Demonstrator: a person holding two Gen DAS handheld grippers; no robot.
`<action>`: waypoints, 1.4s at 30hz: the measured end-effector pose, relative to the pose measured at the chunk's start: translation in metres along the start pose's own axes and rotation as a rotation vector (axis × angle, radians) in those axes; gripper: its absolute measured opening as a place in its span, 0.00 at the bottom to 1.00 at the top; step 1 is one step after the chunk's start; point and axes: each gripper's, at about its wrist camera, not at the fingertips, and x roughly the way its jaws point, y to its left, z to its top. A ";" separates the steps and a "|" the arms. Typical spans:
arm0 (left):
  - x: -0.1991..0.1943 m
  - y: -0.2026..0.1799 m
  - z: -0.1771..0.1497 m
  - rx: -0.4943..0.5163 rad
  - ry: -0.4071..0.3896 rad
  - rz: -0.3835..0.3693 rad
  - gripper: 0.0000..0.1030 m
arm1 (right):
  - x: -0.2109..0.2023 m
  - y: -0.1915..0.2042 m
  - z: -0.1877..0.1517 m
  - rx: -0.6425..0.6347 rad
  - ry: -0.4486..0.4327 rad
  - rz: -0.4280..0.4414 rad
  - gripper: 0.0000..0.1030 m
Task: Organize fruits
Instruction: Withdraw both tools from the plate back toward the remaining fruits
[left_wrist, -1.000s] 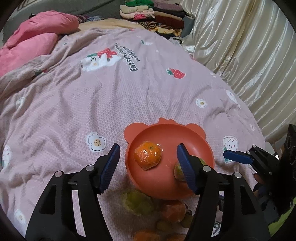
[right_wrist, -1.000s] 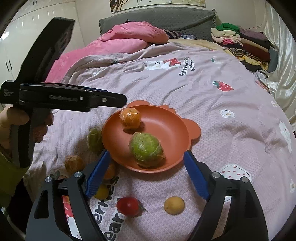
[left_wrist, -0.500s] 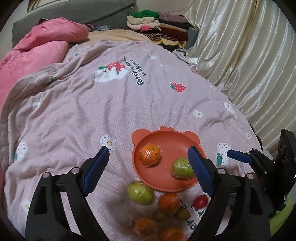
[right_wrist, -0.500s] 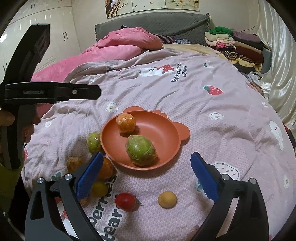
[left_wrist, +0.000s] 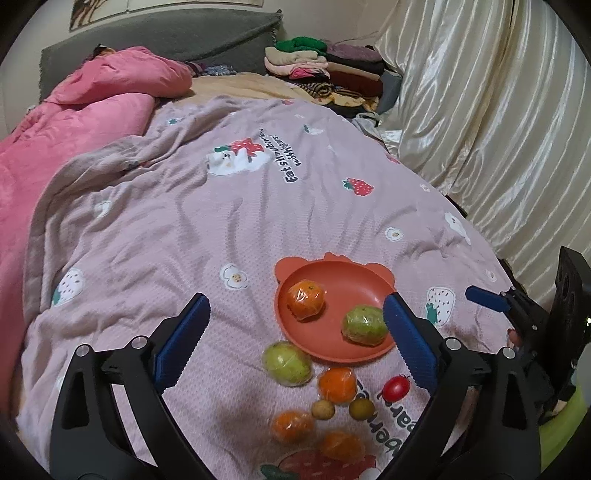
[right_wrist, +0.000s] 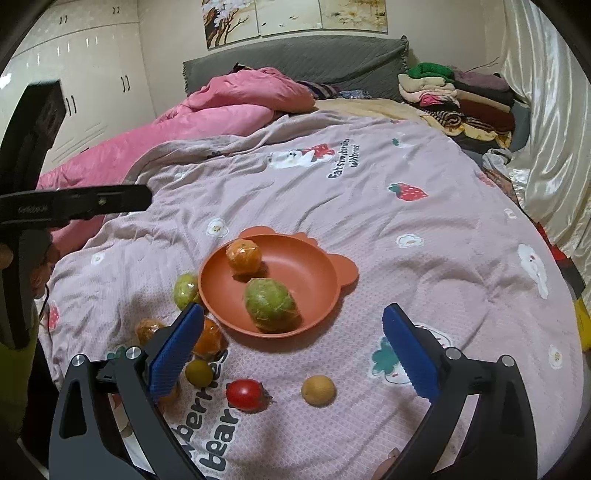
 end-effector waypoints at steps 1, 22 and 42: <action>-0.003 0.000 -0.001 -0.002 -0.006 0.003 0.86 | -0.002 -0.001 0.000 0.003 -0.004 -0.001 0.94; -0.027 -0.016 -0.059 0.011 -0.008 0.032 0.90 | -0.018 0.001 -0.026 -0.009 0.014 0.000 0.95; -0.007 -0.033 -0.113 0.053 0.115 0.025 0.90 | -0.017 0.006 -0.055 -0.033 0.067 0.003 0.95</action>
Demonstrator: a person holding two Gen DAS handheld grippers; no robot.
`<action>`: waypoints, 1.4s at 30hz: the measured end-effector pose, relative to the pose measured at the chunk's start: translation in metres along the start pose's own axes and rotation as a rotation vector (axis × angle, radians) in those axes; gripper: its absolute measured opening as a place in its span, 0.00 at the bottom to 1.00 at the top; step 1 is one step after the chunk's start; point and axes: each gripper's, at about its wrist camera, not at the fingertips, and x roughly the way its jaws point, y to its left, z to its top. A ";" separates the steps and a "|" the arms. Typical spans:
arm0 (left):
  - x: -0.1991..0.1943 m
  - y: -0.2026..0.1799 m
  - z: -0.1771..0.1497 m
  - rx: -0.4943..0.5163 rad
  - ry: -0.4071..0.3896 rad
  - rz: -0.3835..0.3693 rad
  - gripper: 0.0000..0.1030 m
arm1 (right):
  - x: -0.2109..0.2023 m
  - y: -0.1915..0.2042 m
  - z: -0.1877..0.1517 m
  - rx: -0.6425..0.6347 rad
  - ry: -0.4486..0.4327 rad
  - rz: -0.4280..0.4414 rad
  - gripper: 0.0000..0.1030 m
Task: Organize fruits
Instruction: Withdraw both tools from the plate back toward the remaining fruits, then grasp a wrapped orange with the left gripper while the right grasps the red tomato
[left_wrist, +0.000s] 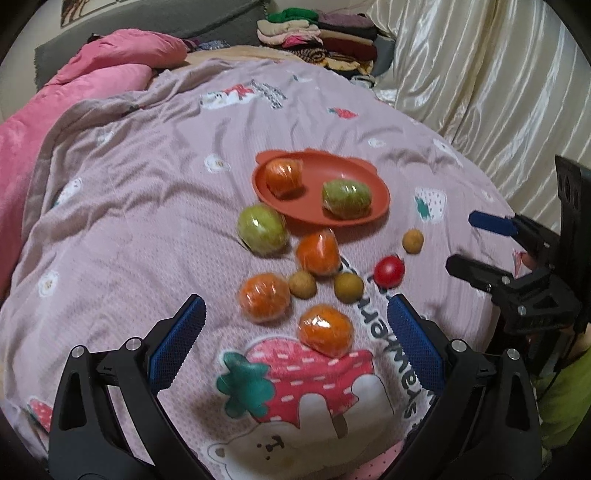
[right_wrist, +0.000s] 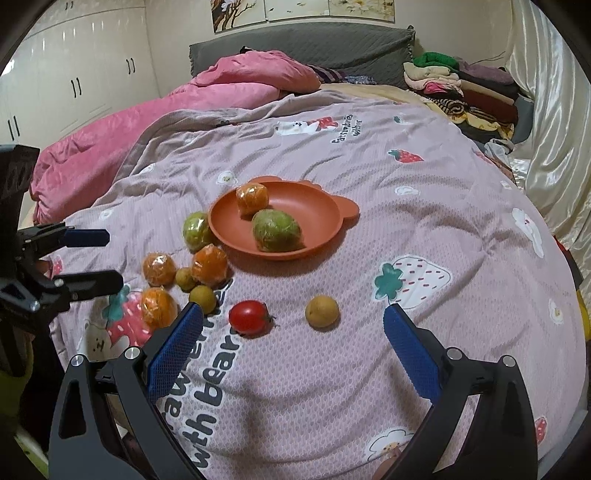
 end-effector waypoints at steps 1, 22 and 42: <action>0.000 -0.001 -0.002 0.002 0.004 -0.001 0.90 | 0.000 0.000 -0.001 -0.001 0.001 -0.001 0.95; 0.029 -0.016 -0.021 0.058 0.066 -0.058 0.63 | 0.006 0.002 -0.027 -0.010 0.062 0.009 0.95; 0.058 -0.012 -0.019 0.037 0.102 -0.072 0.38 | 0.035 0.013 -0.020 -0.053 0.100 0.109 0.81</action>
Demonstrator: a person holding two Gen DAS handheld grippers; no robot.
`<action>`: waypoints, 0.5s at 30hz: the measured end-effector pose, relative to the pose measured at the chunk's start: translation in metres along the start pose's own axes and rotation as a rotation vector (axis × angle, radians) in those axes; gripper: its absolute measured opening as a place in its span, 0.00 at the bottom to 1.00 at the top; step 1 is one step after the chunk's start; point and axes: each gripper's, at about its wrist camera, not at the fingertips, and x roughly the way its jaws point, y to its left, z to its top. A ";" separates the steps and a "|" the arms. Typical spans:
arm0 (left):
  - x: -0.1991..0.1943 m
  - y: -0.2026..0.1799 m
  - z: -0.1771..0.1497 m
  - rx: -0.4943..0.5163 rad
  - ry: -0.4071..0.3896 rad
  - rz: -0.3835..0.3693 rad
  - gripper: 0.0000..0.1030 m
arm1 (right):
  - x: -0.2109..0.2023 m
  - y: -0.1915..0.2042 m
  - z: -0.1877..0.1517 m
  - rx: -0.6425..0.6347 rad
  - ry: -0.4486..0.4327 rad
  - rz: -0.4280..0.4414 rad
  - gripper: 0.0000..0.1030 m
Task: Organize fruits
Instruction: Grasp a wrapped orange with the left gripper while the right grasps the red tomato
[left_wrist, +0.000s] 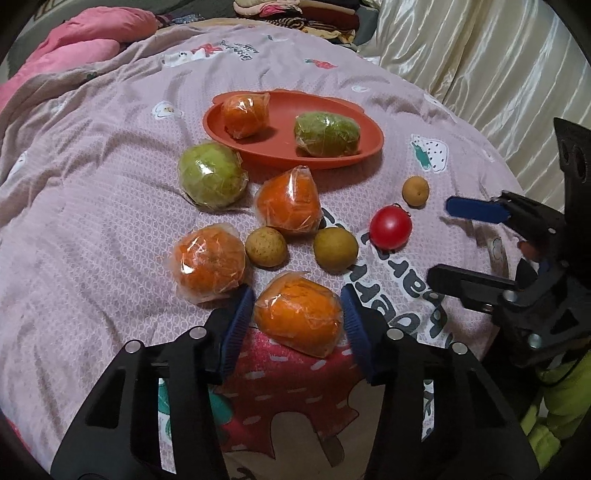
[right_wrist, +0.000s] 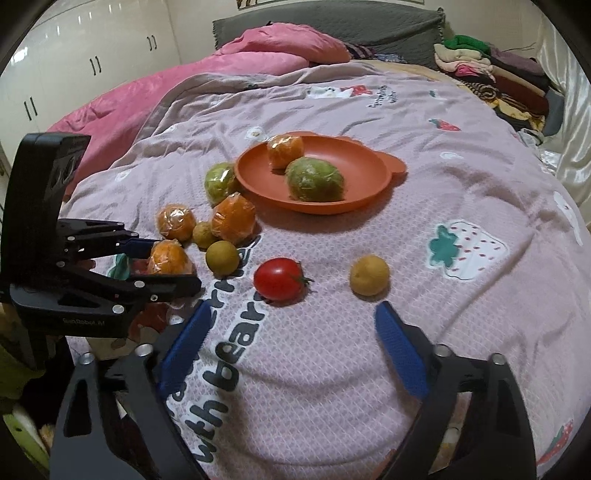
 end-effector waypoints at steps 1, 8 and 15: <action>0.000 0.000 0.000 -0.001 0.001 -0.003 0.37 | 0.003 0.001 0.001 -0.003 0.004 0.003 0.80; 0.000 0.005 0.000 -0.015 0.000 -0.027 0.36 | 0.020 0.006 0.009 -0.029 0.025 0.020 0.51; -0.001 0.006 0.001 -0.021 -0.001 -0.042 0.36 | 0.034 0.007 0.014 -0.043 0.032 0.013 0.37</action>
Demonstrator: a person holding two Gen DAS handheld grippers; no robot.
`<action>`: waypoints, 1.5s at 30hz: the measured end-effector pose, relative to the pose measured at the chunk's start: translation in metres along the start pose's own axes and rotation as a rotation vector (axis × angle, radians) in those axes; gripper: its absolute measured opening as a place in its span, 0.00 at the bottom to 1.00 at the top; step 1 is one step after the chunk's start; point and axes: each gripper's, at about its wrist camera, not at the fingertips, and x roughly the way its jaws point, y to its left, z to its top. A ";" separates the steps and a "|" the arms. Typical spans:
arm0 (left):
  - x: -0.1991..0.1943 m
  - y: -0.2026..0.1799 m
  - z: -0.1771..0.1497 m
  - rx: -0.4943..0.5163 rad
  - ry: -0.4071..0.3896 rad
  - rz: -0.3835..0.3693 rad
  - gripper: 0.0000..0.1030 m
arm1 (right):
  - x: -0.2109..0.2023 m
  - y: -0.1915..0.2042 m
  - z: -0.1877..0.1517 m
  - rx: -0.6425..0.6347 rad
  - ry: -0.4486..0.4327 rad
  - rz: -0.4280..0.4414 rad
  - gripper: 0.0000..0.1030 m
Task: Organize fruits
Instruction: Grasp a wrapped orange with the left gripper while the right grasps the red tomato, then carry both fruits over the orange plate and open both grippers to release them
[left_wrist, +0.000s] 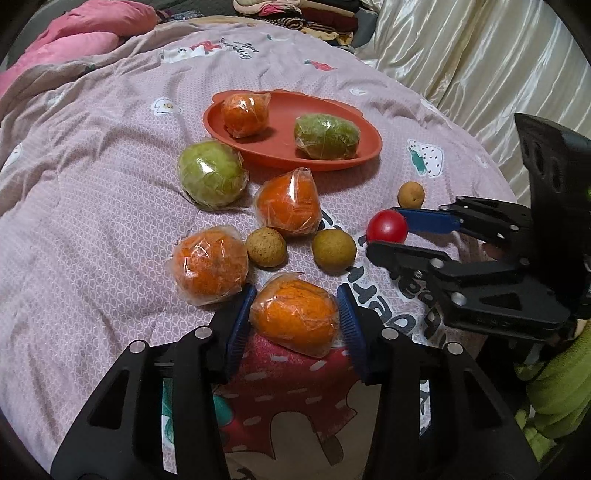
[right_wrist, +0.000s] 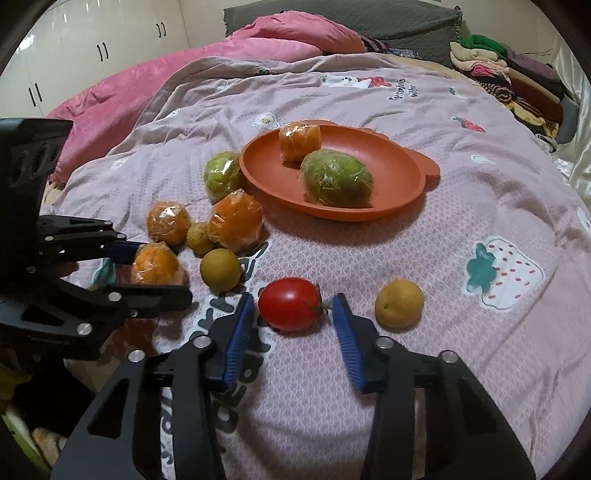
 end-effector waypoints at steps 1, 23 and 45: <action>0.000 0.000 0.000 -0.001 0.001 -0.002 0.36 | 0.001 -0.001 0.000 -0.001 0.001 -0.002 0.37; -0.043 0.005 0.036 -0.010 -0.109 -0.015 0.35 | -0.040 -0.024 0.025 0.045 -0.097 0.000 0.36; -0.032 0.011 0.096 0.060 -0.096 0.007 0.35 | -0.058 -0.046 0.057 0.055 -0.155 -0.049 0.36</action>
